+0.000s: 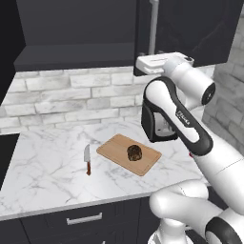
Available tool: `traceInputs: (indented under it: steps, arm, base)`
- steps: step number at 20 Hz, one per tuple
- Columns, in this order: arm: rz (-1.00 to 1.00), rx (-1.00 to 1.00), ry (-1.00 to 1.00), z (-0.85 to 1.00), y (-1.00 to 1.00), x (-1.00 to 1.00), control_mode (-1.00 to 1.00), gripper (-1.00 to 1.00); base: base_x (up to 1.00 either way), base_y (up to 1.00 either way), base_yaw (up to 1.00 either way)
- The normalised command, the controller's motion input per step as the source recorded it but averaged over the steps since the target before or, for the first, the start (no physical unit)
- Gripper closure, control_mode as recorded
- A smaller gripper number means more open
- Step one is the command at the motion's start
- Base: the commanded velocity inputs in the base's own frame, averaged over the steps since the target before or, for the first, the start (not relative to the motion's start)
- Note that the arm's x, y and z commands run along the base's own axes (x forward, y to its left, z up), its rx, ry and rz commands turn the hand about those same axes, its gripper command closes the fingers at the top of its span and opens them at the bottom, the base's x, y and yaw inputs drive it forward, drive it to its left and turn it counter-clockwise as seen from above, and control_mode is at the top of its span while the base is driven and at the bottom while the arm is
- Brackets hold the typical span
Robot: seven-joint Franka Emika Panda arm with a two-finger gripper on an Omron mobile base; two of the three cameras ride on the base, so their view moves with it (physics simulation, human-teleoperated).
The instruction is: Pick the bread, place it on the cutting board, pick the jam, place it on the counter, and close the cabinet.
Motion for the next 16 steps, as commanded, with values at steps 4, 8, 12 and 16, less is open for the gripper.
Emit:
traceInputs:
  steps: [4,8,12,16]
  arm:
    - [-0.03,0.00,0.00,0.00,0.01,0.33,-1.00,-1.00]
    - [-0.02,0.00,0.00,0.00,0.01,0.28,-1.00,-1.00]
    - [-0.01,0.00,0.00,0.00,0.00,0.23,-1.00,-1.00]
    - [-0.01,0.00,0.00,0.00,0.00,0.22,-1.00,-1.00]
  base:
    - [0.00,0.00,0.00]
    - [0.00,0.00,0.00]
    - [0.00,0.00,0.00]
    - [0.00,0.00,0.00]
